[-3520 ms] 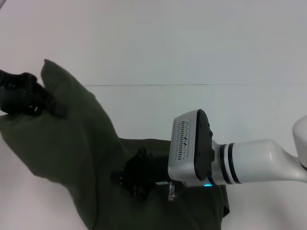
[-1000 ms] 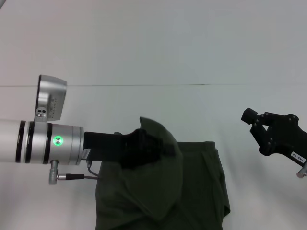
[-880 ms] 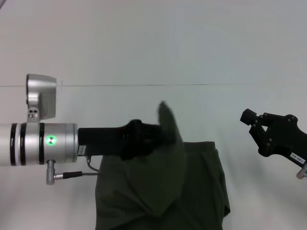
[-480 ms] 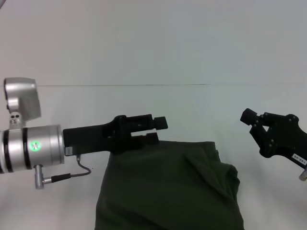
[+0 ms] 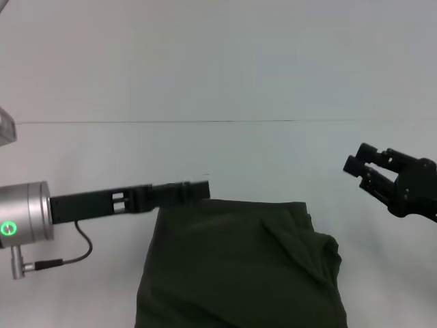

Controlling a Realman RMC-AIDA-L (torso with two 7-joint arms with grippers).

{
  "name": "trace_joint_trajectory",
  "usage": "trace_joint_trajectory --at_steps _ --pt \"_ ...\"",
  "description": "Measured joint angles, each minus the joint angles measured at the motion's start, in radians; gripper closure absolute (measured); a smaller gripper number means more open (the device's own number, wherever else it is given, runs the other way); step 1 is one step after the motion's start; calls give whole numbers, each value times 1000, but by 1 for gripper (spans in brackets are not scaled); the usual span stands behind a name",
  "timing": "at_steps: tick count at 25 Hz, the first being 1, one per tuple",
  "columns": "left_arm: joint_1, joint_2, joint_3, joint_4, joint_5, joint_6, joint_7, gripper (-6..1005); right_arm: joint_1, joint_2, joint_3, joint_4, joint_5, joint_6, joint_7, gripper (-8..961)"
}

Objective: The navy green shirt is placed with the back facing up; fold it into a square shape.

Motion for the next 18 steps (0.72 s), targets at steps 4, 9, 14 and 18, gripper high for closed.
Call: trace_joint_trajectory --at_steps 4,9,14,18 --pt "17 0 5 29 61 17 88 54 36 -18 38 -145 -237 -7 379 598" --pt "62 -7 1 77 73 57 284 39 130 -48 71 -332 -594 -86 820 483" --pt "79 -11 6 87 94 67 383 46 304 -53 127 -372 -915 -223 1082 460" --pt "78 -11 6 102 98 63 389 52 417 -43 128 -374 -1100 -271 1202 367"
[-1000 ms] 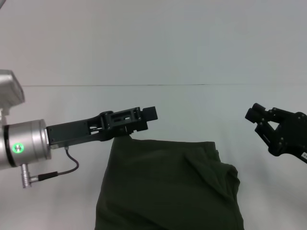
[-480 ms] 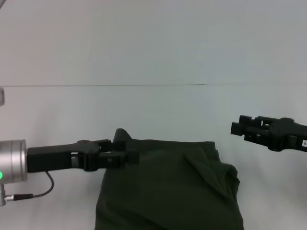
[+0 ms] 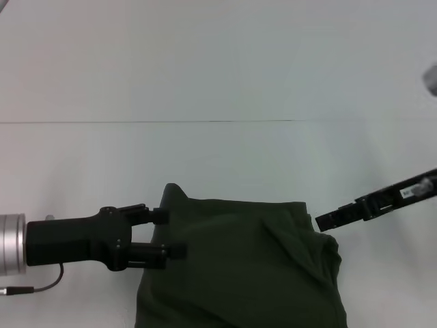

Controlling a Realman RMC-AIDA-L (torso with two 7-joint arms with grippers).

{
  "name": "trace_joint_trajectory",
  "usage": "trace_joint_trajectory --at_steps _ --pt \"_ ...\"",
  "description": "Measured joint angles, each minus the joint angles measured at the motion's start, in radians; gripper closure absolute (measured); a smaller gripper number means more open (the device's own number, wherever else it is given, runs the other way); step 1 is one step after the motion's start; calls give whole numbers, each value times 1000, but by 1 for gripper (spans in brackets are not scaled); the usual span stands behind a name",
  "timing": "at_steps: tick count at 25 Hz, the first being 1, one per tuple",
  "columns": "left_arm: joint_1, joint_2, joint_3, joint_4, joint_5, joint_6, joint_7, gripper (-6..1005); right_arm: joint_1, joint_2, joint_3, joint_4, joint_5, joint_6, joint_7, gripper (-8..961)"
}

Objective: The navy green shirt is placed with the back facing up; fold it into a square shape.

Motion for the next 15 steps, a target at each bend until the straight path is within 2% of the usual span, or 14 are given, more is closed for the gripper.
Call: trace_joint_trajectory --at_steps 3,10,12,15 --pt "5 -2 0 19 0 8 17 52 86 15 -7 1 -141 -33 90 232" --pt "14 -2 1 39 14 40 38 52 237 58 -26 16 -290 -68 182 132" --pt "16 -1 1 48 28 58 39 52 274 61 -54 57 -311 -43 207 104" --pt "24 -3 1 66 45 75 50 51 299 61 -71 98 -314 -24 220 111"
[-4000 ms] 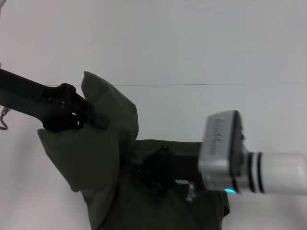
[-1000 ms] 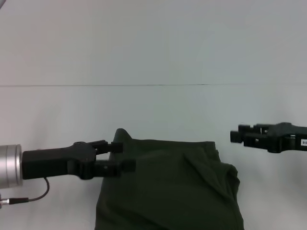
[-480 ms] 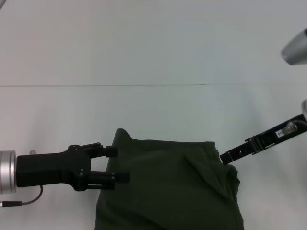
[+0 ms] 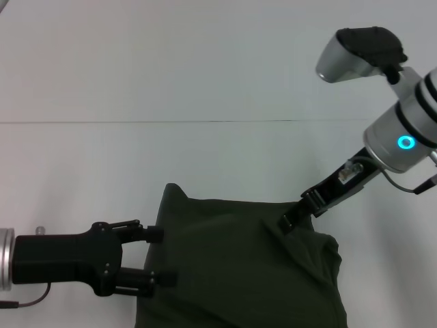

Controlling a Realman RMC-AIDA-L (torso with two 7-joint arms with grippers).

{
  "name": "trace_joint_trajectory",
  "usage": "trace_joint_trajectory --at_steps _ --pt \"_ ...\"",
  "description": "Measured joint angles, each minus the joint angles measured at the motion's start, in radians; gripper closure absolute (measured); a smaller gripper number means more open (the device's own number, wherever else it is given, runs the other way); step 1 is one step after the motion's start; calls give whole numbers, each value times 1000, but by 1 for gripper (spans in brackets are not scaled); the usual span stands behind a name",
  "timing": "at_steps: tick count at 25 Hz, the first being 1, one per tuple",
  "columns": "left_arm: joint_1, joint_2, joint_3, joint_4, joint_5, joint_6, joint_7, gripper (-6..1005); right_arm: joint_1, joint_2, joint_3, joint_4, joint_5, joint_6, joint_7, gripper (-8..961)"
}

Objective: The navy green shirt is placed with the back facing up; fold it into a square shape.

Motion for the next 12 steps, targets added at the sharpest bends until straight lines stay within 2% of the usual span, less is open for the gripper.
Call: trace_joint_trajectory --at_steps 7,12 --pt "6 -4 4 6 34 29 51 51 61 -2 -45 132 -20 95 36 115" --pt "4 -7 27 7 59 34 54 51 75 2 -82 179 -35 132 57 114"
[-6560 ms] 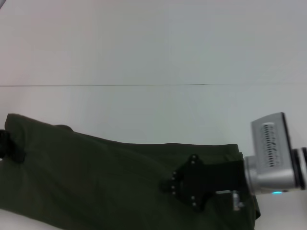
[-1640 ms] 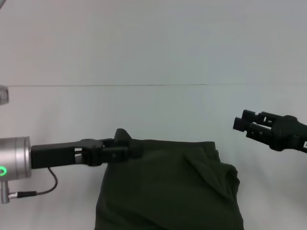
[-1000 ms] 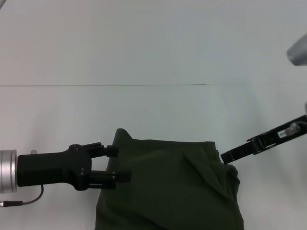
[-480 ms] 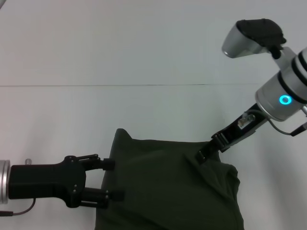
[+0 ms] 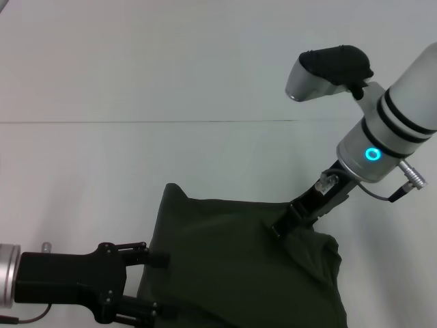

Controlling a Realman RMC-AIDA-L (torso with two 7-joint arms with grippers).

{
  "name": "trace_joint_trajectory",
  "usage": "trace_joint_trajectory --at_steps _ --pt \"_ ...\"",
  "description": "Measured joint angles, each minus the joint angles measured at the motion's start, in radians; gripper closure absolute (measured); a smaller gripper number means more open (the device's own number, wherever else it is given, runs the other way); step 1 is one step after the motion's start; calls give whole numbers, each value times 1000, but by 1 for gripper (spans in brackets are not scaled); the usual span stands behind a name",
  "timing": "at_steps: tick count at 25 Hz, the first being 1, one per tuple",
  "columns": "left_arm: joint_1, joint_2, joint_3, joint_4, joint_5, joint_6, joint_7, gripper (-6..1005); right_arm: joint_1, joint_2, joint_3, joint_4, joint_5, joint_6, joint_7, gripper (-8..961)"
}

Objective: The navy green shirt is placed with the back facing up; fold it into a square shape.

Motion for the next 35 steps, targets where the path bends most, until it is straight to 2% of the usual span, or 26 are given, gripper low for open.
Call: trace_joint_trajectory --at_steps 14,20,25,35 --pt "3 -6 1 -5 -6 7 3 52 27 5 -159 91 2 142 16 129" --pt "1 -7 0 -6 -7 7 3 52 43 6 -176 130 3 184 16 250" --pt "-3 -7 0 -6 -8 7 3 51 48 8 -215 146 16 201 16 249" --pt "-7 -7 0 -5 -8 4 3 52 53 11 -266 148 29 224 15 317"
